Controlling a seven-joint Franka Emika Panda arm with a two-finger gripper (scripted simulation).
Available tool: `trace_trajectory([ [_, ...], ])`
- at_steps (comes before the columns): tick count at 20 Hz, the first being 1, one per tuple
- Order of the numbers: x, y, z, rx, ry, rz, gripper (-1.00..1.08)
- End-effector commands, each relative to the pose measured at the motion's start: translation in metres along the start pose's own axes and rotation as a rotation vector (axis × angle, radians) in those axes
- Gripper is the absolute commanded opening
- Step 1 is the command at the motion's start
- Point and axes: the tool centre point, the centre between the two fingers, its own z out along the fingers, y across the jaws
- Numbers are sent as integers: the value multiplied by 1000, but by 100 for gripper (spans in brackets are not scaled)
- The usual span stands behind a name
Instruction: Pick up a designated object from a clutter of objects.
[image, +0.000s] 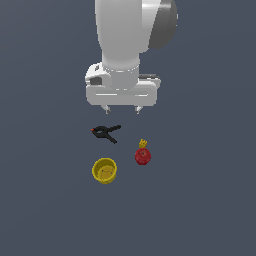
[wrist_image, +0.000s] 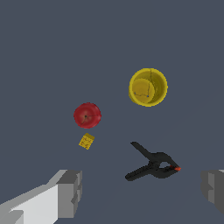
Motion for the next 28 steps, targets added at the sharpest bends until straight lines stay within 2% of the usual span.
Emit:
trace_trajectory([
  [1, 0, 0, 0, 0, 0, 0, 100],
  [10, 0, 19, -12, 23, 16, 53, 100],
  [16, 2, 18, -8, 22, 16, 45, 100],
  [22, 12, 7, 15, 14, 15, -11, 100],
  [28, 26, -14, 60, 3, 13, -118, 100],
])
